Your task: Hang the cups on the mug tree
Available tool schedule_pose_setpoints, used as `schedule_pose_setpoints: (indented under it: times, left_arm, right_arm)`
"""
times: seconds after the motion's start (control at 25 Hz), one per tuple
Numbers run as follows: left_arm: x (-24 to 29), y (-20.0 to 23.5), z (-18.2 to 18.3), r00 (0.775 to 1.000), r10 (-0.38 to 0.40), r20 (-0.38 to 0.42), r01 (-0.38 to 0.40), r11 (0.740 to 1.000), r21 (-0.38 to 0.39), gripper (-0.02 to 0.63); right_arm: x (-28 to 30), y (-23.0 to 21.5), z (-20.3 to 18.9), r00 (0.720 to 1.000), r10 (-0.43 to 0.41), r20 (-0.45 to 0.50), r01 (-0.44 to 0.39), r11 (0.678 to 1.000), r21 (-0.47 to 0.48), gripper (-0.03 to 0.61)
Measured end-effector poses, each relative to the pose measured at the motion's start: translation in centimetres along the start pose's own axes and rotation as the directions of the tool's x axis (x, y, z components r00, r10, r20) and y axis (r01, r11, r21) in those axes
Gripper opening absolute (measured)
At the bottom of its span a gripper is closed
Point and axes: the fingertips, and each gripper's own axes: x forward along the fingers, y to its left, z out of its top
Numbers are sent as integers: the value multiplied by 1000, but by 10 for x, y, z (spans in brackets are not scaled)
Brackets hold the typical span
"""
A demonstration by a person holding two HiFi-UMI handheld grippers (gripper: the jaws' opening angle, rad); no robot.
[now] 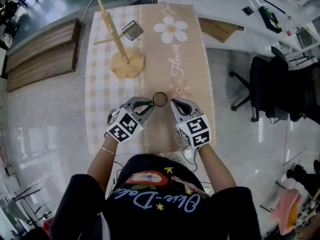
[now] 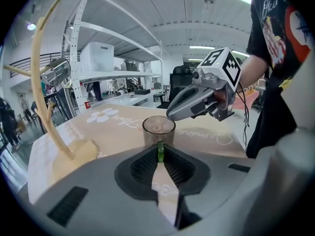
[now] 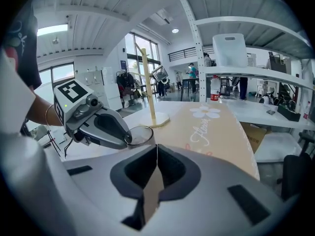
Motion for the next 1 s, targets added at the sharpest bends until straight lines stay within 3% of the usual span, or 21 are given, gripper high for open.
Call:
schedule_pose_setpoints:
  times: [1.0]
  left_arm:
    - [-41, -24, 9, 977, 210, -35, -212, 975, -71, 48]
  right_arm:
    - [-15, 22, 11, 981, 177, 84, -172, 983, -59, 9]
